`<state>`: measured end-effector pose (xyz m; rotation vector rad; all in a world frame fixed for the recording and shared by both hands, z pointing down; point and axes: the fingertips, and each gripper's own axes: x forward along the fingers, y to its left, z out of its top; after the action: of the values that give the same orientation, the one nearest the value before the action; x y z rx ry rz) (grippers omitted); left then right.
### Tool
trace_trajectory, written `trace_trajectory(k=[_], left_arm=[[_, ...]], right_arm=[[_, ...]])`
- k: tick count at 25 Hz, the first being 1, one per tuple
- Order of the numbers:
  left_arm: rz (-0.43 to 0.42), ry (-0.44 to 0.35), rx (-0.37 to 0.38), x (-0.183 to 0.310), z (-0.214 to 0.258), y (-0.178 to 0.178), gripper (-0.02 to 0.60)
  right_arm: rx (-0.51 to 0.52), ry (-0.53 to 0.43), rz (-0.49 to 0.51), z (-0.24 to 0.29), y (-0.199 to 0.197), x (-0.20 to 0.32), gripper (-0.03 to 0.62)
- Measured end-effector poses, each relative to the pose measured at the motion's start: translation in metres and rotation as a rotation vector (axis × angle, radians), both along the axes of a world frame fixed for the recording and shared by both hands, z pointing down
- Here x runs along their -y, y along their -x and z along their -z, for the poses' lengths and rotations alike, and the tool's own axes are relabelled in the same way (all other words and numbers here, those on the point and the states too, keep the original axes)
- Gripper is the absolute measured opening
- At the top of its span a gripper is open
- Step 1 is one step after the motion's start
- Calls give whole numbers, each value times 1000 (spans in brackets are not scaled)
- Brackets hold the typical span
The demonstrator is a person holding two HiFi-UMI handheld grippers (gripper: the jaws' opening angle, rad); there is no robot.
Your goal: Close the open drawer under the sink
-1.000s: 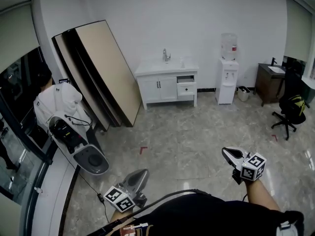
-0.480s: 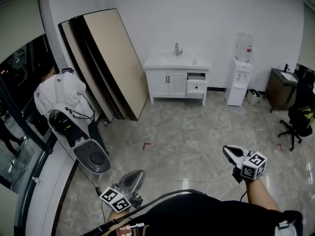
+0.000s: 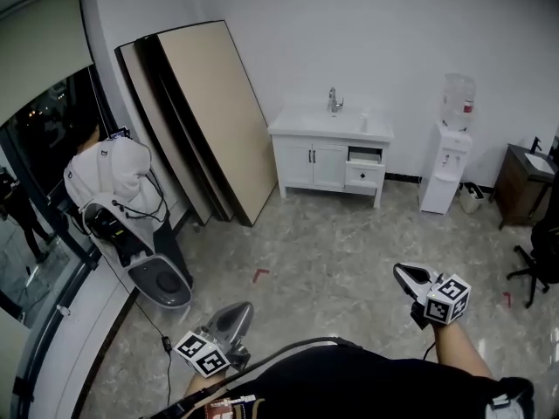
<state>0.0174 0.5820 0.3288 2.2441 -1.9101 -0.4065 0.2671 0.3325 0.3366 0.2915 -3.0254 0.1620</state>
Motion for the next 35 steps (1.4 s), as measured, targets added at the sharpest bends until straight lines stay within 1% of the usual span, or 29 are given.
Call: trace_trajectory(k=[3, 7, 11, 17, 20, 26, 31, 35], left_arm=[[0, -8, -24, 40, -1, -12, -2], [-6, 22, -16, 91, -4, -27, -2], [-29, 42, -20, 131, -7, -21, -2], [-103, 38, -40, 195, -16, 5, -2], [-147, 23, -45, 222, -19, 31, -2], [-220, 6, -24, 269, -6, 112, -2], [-244, -13, -8, 298, 8, 185, -2], [-252, -5, 4, 313, 6, 231, -2]], right_arm=[[9, 8, 11, -4, -5, 41, -2], [14, 27, 20, -12, -10, 89, -2], [11, 45, 13, -22, -7, 117, -2], [-12, 65, -69, -31, 1, 164, -2], [-16, 54, -108, -31, 20, 179, -2], [-9, 28, -171, -12, 87, 203, -2], [5, 24, -204, -1, 154, 226, -2], [5, 26, -208, 0, 201, 243, -2]])
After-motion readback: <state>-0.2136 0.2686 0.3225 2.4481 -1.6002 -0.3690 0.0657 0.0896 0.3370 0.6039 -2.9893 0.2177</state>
